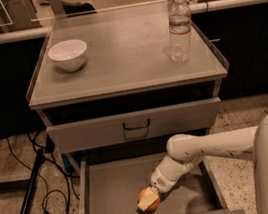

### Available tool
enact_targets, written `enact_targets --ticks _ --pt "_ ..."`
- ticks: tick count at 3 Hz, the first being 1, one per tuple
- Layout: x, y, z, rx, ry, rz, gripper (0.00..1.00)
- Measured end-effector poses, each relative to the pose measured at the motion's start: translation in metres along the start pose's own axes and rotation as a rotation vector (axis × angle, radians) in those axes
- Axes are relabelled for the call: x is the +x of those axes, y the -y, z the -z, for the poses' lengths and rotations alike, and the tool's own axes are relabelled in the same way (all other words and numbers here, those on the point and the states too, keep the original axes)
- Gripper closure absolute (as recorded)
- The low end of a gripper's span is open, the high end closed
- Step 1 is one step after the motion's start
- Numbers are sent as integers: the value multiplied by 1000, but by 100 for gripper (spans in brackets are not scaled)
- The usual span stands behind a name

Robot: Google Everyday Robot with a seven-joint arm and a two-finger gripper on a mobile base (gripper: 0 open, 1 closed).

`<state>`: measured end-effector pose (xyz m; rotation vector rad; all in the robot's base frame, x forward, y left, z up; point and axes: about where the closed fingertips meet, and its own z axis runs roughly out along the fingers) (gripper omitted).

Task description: Place orange into middle drawer

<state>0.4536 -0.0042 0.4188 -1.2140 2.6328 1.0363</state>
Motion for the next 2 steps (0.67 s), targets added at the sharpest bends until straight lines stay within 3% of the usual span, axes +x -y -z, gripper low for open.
enact_targets --ticks 2 --pt "0 18 -42 -33 14 -52 100"
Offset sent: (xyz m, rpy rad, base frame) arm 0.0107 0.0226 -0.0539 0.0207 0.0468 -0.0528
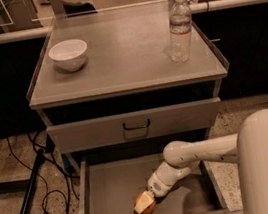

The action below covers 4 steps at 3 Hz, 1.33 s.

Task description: Place orange into middle drawer

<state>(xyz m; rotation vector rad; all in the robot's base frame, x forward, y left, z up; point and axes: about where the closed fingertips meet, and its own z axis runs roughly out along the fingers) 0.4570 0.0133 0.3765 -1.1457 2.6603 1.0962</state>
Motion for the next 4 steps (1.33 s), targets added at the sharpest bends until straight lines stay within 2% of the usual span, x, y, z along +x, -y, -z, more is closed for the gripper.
enact_targets --ticks 1,2,4 --pt "-1 4 -7 -19 11 -8 100" --pt "-1 4 -7 -20 11 -8 82" --pt "-1 4 -7 -20 11 -8 35"
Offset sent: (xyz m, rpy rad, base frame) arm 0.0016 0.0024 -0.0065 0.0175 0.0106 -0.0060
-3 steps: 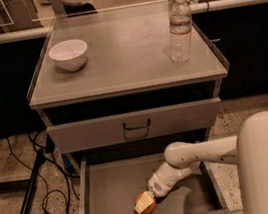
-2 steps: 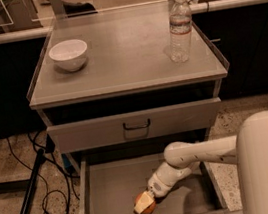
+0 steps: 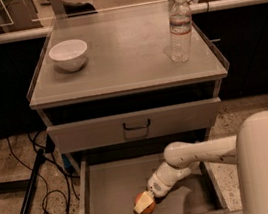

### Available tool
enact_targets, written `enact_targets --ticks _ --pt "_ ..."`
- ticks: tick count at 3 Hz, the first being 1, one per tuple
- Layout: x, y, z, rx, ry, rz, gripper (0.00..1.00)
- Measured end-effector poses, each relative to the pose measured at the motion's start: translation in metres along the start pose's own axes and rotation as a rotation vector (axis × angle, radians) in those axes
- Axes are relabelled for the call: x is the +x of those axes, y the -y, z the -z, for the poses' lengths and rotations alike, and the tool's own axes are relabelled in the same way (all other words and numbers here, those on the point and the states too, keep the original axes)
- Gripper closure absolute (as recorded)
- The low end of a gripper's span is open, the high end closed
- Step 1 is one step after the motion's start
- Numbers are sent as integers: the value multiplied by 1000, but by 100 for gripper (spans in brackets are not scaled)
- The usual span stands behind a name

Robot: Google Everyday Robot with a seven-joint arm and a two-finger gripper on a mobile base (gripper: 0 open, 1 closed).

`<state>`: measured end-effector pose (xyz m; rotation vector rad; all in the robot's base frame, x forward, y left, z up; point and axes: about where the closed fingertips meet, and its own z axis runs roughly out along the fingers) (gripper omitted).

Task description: Place orange into middle drawer

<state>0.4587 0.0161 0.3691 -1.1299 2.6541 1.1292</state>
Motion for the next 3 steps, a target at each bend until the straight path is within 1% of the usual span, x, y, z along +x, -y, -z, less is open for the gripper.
enact_targets --ticks 1,2,3 --pt "0 0 0 0 0 0 12" --pt "0 0 0 0 0 0 0" --pt "0 0 0 0 0 0 0"
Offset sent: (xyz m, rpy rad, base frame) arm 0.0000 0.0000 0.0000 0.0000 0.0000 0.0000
